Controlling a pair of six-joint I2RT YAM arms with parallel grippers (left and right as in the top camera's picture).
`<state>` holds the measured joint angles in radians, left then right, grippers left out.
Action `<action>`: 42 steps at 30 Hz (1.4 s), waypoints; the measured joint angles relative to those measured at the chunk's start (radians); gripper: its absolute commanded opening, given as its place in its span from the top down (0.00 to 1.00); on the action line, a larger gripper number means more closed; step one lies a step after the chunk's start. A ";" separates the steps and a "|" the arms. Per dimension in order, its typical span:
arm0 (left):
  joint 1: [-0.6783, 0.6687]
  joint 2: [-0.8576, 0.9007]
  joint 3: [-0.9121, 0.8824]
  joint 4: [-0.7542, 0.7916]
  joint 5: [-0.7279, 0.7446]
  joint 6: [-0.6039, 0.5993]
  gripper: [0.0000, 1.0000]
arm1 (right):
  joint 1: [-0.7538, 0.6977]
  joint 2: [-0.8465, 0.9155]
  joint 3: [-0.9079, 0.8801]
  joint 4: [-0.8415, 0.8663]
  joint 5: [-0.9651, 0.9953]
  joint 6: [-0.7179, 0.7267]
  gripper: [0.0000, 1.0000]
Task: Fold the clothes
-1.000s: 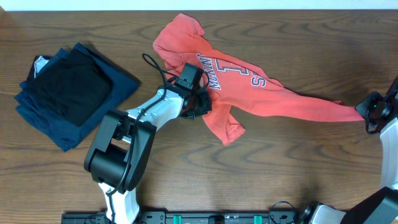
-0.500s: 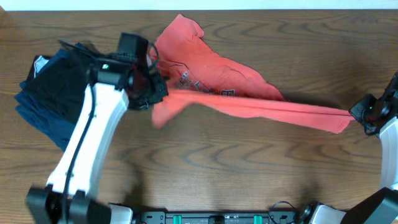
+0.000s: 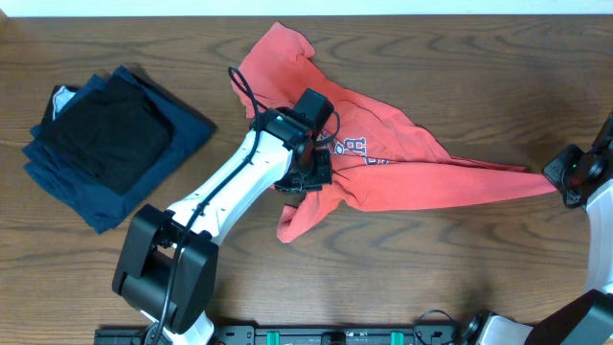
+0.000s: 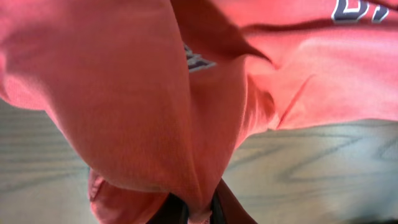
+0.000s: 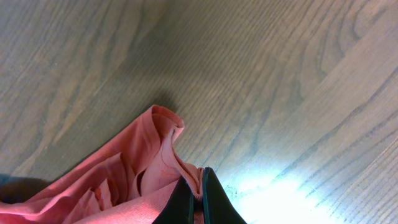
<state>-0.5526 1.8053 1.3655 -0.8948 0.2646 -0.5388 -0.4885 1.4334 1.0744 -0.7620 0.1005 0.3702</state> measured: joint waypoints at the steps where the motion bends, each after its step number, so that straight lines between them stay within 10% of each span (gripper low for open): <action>1: 0.003 0.000 0.000 0.011 -0.013 0.000 0.79 | 0.000 0.000 0.000 -0.001 0.001 0.000 0.99; 8: 0.053 0.000 0.002 0.326 -0.037 -0.003 0.51 | 0.000 0.000 0.004 -0.007 0.004 0.000 0.99; 26: 0.186 0.000 0.002 -0.259 -0.044 0.035 0.54 | 0.000 0.000 0.005 -0.022 0.005 -0.027 0.99; 36: 0.121 -0.001 -0.195 -0.010 -0.008 0.000 0.53 | 0.000 0.000 0.005 -0.037 0.006 -0.027 0.99; 42: 0.022 0.000 -0.314 0.298 0.293 -0.019 0.94 | 0.000 0.000 0.005 -0.042 0.006 -0.031 0.99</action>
<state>-0.5308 1.8050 1.0515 -0.5968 0.5579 -0.5579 -0.4885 1.4334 1.0794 -0.8043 0.1062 0.3393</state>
